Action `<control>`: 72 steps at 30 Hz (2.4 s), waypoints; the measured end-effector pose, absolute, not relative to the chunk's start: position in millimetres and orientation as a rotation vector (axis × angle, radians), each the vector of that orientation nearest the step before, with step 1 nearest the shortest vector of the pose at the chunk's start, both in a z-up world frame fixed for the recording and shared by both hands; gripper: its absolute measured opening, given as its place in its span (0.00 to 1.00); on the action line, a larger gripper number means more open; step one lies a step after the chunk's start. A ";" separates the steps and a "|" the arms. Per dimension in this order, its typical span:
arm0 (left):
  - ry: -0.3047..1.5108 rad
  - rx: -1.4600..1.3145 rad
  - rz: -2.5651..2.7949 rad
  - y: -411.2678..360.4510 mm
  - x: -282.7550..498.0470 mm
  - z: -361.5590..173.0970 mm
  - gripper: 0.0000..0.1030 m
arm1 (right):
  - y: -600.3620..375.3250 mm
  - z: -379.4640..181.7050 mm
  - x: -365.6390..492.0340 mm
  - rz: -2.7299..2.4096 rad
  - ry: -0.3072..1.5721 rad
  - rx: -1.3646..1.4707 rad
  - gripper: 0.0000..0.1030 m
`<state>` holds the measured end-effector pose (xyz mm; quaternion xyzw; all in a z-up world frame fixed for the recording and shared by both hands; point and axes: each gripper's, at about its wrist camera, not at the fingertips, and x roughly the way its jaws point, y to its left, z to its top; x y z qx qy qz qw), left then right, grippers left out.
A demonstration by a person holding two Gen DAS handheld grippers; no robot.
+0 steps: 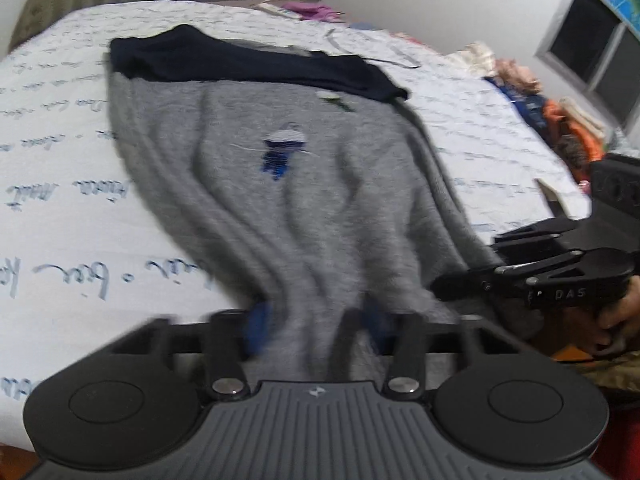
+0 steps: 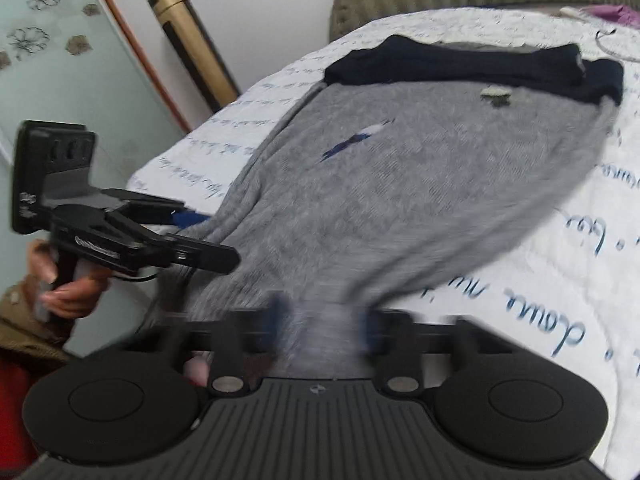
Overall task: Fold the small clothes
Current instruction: 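Grasp the grey hem with both tools, then lift the hem with both tools and fold it toward the collar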
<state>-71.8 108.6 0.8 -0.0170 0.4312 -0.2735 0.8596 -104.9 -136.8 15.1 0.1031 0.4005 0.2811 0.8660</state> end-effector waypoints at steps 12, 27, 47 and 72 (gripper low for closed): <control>0.772 -0.033 -0.555 92.3 -42.9 50.4 0.17 | -161.1 61.8 -77.3 0.577 0.685 0.213 0.17; 0.710 -0.027 -0.449 74.4 51.6 81.8 0.16 | -209.2 61.3 24.9 0.434 0.627 0.353 0.17; 0.866 0.082 -0.263 49.0 212.8 54.9 0.16 | -259.2 23.8 164.1 0.231 0.668 0.522 0.18; 0.905 -0.210 -0.383 108.2 166.5 19.3 0.09 | -288.4 -9.5 122.1 0.373 0.767 0.712 0.17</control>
